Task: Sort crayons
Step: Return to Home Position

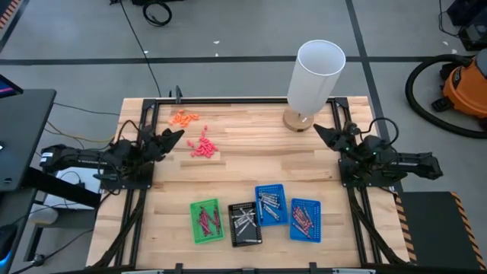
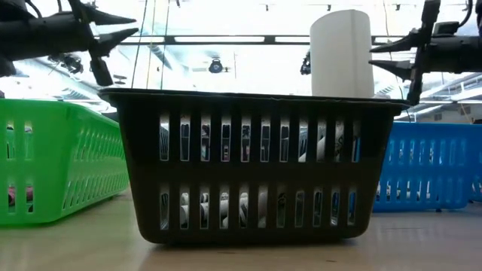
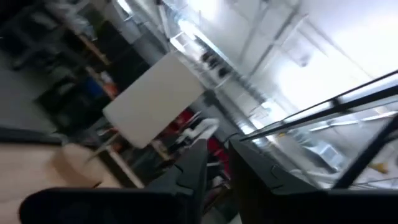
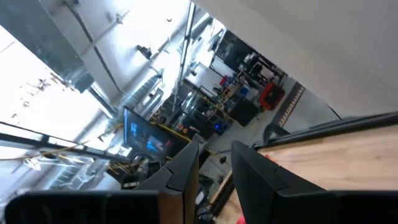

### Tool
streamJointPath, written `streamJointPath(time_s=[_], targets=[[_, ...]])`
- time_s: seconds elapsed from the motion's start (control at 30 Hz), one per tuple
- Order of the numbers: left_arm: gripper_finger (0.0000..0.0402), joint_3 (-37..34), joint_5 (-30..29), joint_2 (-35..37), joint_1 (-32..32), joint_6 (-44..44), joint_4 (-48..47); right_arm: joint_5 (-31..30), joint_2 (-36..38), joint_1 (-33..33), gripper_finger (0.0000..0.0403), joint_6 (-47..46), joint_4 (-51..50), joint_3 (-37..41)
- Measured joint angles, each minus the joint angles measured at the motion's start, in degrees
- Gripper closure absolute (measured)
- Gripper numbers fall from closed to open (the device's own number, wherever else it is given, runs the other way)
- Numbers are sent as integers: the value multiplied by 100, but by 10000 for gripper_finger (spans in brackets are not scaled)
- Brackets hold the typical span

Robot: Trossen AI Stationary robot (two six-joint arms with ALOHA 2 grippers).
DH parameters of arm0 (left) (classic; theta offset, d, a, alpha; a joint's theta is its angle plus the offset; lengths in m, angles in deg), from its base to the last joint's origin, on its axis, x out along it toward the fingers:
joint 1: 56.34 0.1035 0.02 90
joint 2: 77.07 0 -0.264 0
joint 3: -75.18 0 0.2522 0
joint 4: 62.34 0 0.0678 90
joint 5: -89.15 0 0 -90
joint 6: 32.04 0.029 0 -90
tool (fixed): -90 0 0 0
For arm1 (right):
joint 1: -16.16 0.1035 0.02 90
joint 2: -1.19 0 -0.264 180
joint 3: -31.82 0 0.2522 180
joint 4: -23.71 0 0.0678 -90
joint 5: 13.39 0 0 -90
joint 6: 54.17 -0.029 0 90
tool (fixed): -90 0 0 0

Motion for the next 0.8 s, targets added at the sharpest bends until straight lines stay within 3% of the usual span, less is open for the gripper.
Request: streamJointPath(time_s=[0.23, 0.33, 0.5, 0.63, 0.8], targets=[[335, -2, -201, -4, -2, 486, -266, -124, 1, -24, 301, 152, 259, -2], [335, -2, -633, -4, 0, 695, -832, -374, 1, -24, 301, 166, 276, -2], [335, -2, -712, -24, 0, 627, -2174, -420, 1, -24, 300, 318, 224, -2], [335, -2, -986, -24, 0, 372, -3022, -436, 1, -24, 300, 1688, 89, -2], [335, -2, -1466, -19, 0, 557, -3714, -492, -12, -24, 300, 4817, -181, -2]])
